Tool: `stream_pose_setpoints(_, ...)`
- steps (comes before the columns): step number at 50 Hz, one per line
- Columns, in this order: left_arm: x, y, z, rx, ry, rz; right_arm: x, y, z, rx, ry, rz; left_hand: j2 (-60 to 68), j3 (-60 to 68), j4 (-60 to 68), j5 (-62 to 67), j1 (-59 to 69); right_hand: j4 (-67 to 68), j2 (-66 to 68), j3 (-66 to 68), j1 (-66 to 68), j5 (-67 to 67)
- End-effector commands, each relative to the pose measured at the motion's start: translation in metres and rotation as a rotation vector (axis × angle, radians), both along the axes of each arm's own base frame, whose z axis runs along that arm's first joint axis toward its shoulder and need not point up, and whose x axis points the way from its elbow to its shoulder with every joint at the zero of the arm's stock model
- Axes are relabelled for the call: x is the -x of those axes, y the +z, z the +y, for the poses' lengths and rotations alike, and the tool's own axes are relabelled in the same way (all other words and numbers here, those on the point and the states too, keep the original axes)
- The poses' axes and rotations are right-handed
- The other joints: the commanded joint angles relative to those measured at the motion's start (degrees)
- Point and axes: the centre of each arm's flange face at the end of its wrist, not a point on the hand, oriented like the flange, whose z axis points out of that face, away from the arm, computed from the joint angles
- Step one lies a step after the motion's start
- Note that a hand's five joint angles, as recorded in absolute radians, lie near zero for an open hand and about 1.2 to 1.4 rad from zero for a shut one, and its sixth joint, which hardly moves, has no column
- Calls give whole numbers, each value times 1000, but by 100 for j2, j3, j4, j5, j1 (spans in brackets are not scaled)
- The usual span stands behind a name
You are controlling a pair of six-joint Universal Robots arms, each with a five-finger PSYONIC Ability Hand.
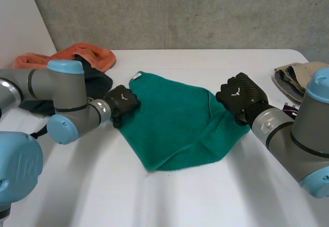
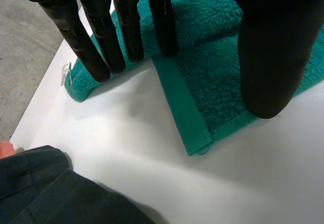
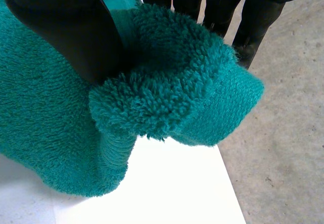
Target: Fold the laundry.
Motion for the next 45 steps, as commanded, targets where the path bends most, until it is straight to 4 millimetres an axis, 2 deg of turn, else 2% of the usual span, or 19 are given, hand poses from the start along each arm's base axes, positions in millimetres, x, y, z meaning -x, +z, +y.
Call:
stream_pose_setpoints(1,3,-9,-1,4,-1,-18,0,-2,0,-5,0,4,845,831,807,808,824,1153,1238,1198,1706,1467)
stream_pose_setpoints(6,2,-10,-4,11,9,-23,0,-3,-1,-6,0,7,1885,1871,1847,1849,1865,1153,1238,1198,1706,1467)
stream_pose_setpoints(11,2,-8,-7,19,34,-17,0,-3,0,-4,2,7,5193,5179,5155,5157,5173,1153,1238,1198,1706,1467)
stream_pose_setpoints(12,2,-7,-8,25,41,-15,0,-3,0,-6,2,7,5200,5186,5162,5163,5179,1153,1238,1198,1706,1467)
stream_pose_setpoints(18,0,4,-8,29,86,9,0,-3,-1,-6,0,7,5200,5186,5162,5163,5179,1153,1238,1198,1706,1467)
stream_pose_setpoints(23,-6,32,-3,46,112,78,2,1,-3,6,-7,3,5200,5186,5162,5163,5179,1153,1238,1198,1706,1467)
stream_pose_setpoints(27,-7,43,-1,55,120,113,2,1,-3,5,-8,2,5200,5186,5162,5163,5179,1153,1238,1198,1706,1467)
stream_pose_setpoints(28,-8,42,-1,50,124,115,2,1,-3,6,-8,1,5200,5186,5162,5163,5179,1153,1238,1198,1706,1467)
stream_pose_setpoints(31,-13,39,2,19,131,109,1,1,-2,6,-5,1,2168,2154,2130,2132,2148,1153,1238,1198,1706,1467)
stream_pose_setpoints(34,-17,34,4,-17,126,99,1,1,-1,2,-3,3,634,620,596,597,613,1153,1238,1198,1706,1467)
stream_pose_setpoints(39,-20,24,6,-53,105,83,1,2,-1,4,-2,0,508,494,470,472,488,1153,1238,1198,1706,1467)
stream_pose_setpoints(45,-21,17,1,-45,101,63,0,2,0,2,1,1,945,931,907,909,924,1153,1238,1198,1706,1467)
